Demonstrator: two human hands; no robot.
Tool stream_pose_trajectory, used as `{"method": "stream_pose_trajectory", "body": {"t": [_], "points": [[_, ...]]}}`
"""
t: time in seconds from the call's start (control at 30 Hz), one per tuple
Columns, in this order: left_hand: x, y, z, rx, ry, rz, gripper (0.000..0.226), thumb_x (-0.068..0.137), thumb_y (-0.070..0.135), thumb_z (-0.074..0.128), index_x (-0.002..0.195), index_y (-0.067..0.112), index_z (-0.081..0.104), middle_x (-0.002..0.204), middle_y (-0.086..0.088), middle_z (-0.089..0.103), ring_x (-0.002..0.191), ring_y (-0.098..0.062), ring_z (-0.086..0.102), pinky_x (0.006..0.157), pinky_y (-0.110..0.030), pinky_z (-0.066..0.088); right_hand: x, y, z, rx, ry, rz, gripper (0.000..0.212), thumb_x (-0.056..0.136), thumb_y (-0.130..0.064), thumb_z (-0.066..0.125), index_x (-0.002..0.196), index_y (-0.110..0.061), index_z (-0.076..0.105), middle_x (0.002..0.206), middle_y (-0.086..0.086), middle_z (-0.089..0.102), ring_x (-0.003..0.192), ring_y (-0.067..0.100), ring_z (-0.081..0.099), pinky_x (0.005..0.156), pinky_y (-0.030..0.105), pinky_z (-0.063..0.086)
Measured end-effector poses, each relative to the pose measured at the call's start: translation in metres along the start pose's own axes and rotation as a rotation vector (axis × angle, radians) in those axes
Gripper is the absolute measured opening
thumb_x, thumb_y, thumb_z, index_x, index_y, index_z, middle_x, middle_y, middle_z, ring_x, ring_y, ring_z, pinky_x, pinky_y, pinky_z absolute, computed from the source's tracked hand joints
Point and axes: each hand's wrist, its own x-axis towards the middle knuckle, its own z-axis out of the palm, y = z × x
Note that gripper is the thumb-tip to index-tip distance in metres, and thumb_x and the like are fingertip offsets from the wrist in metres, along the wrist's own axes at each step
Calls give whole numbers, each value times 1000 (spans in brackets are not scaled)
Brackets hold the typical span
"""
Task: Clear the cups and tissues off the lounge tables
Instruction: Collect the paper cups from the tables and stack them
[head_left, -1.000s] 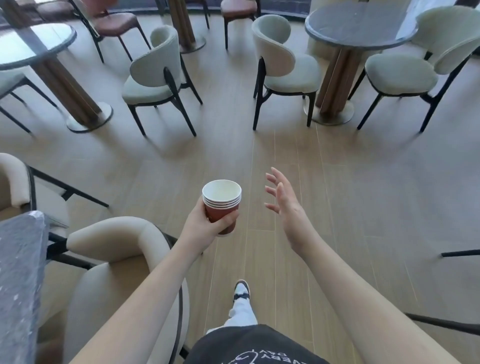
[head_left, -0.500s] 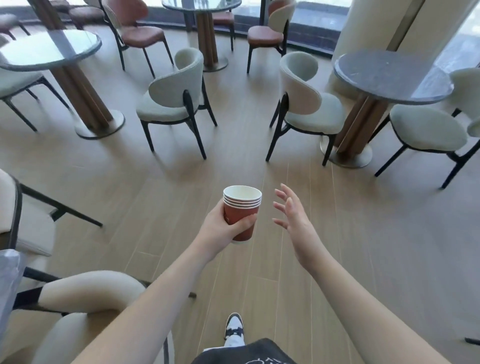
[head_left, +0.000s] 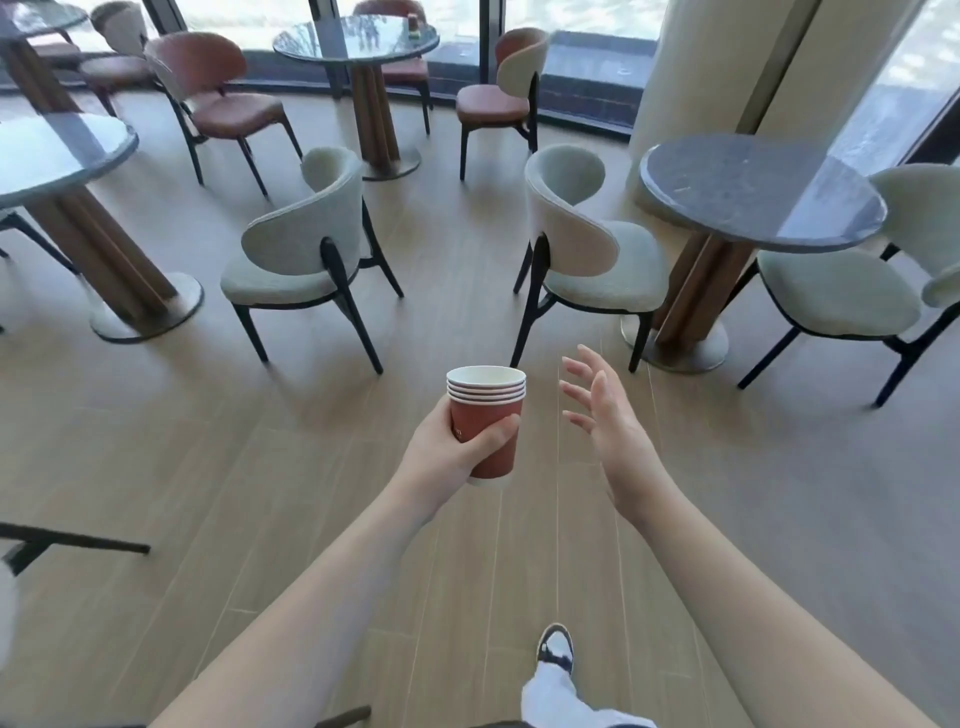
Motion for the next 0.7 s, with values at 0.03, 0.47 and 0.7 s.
{"method": "stream_pose_trajectory", "body": {"t": [0.03, 0.47, 0.7], "points": [[16, 3, 4, 7, 6, 6, 60, 57, 63, 81, 110, 37, 68, 99, 18, 78, 87, 2, 73, 60, -15, 53, 16, 3, -2, 1, -6, 6, 71, 87, -82, 31, 147, -45, 36, 135, -32, 52, 125, -7, 52, 108, 31, 43], [188, 48, 26, 89, 196, 49, 63, 55, 61, 82, 111, 37, 66, 98, 21, 77, 90, 3, 72, 68, -11, 52, 215, 3, -39, 98, -134, 62, 53, 93, -64, 29, 142, -44, 35, 140, -22, 49, 131, 2, 50, 109, 34, 43], [259, 43, -12, 51, 315, 12, 61, 57, 57, 84, 111, 38, 65, 98, 22, 77, 91, 4, 71, 68, -10, 52, 298, 11, -7, 75, -213, 50, 64, 83, -76, 33, 140, -48, 35, 140, -27, 49, 130, -4, 49, 109, 30, 44]]}}
